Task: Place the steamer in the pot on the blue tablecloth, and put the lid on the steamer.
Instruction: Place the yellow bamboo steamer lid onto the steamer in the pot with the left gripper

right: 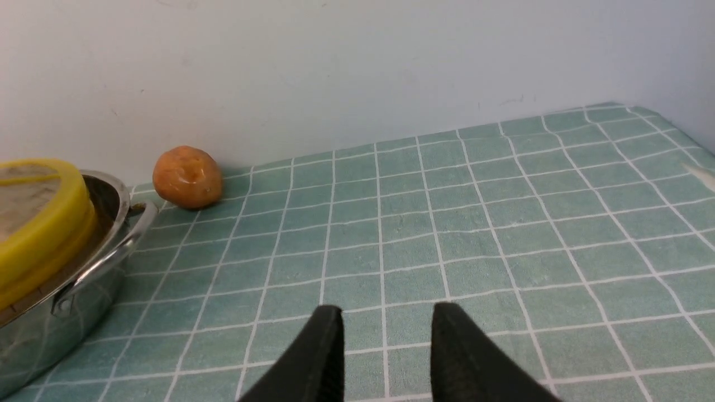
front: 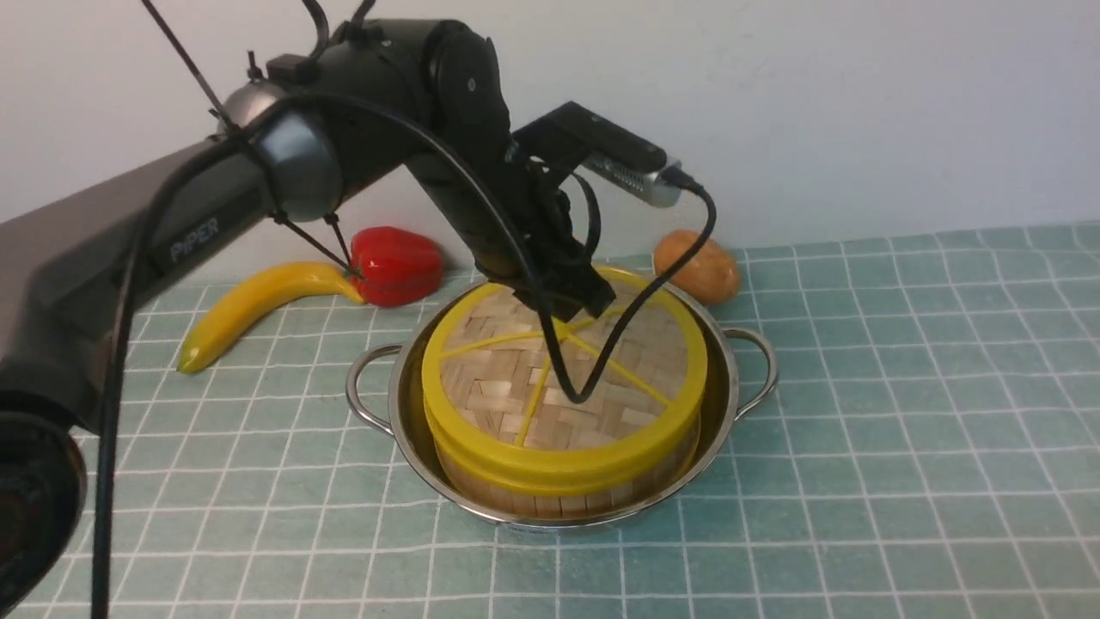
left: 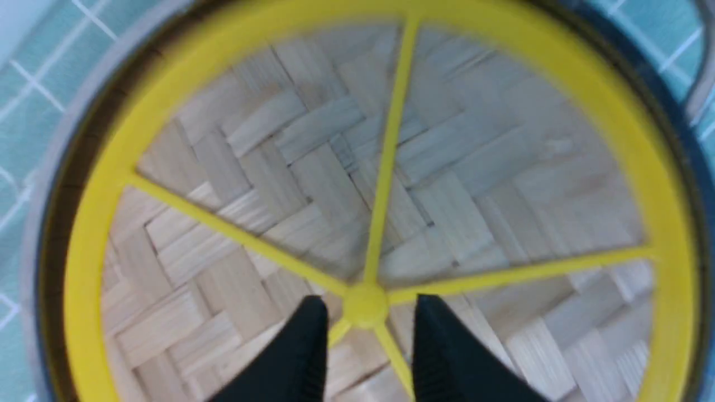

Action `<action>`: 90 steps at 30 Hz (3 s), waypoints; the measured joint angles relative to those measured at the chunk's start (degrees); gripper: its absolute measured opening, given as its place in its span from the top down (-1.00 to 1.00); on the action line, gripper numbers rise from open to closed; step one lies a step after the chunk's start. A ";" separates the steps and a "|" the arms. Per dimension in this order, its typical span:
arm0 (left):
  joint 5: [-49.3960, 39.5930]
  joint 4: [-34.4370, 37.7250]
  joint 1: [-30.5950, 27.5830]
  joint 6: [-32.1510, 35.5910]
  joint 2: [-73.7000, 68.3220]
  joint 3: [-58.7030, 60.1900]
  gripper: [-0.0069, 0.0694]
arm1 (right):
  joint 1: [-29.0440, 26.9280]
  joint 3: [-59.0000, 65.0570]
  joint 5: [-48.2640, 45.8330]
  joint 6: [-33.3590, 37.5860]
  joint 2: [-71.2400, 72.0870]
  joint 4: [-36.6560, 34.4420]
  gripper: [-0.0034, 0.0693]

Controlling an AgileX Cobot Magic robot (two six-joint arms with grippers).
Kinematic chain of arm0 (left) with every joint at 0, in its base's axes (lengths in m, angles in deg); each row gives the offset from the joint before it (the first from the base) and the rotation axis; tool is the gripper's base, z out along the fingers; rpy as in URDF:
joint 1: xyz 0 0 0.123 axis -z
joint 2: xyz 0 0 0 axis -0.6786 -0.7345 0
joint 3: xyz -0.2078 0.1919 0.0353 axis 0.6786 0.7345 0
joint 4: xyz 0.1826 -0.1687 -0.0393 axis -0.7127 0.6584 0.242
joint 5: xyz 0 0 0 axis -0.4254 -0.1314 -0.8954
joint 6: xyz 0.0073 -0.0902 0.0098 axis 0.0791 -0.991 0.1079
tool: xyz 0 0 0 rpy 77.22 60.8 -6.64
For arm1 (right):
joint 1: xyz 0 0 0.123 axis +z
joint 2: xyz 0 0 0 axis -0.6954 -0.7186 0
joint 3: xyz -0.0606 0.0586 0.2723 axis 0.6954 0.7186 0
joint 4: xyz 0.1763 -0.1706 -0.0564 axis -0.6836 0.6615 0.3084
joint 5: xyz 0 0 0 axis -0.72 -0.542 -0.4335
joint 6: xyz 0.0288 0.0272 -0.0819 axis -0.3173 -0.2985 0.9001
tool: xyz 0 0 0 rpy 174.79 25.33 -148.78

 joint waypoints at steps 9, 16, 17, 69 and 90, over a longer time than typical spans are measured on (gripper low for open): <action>-8.52 0.07 0.00 -1.99 5.13 -0.11 -0.11 | 0.00 0.00 0.00 0.00 0.00 0.00 0.25; -5.29 0.07 0.00 -1.35 3.11 -0.11 0.07 | 0.00 0.00 0.00 0.00 0.00 0.00 0.25; -4.98 0.07 0.00 -1.34 2.76 -0.11 0.07 | 0.00 0.00 0.00 0.00 0.00 0.00 0.25; 0.65 -1.80 0.14 0.46 -5.32 -0.22 0.50 | 0.00 0.00 0.00 0.00 0.00 0.00 0.25; -2.00 -3.27 0.16 -0.68 -4.56 -0.29 0.50 | 0.00 0.00 0.00 0.00 0.00 0.00 0.25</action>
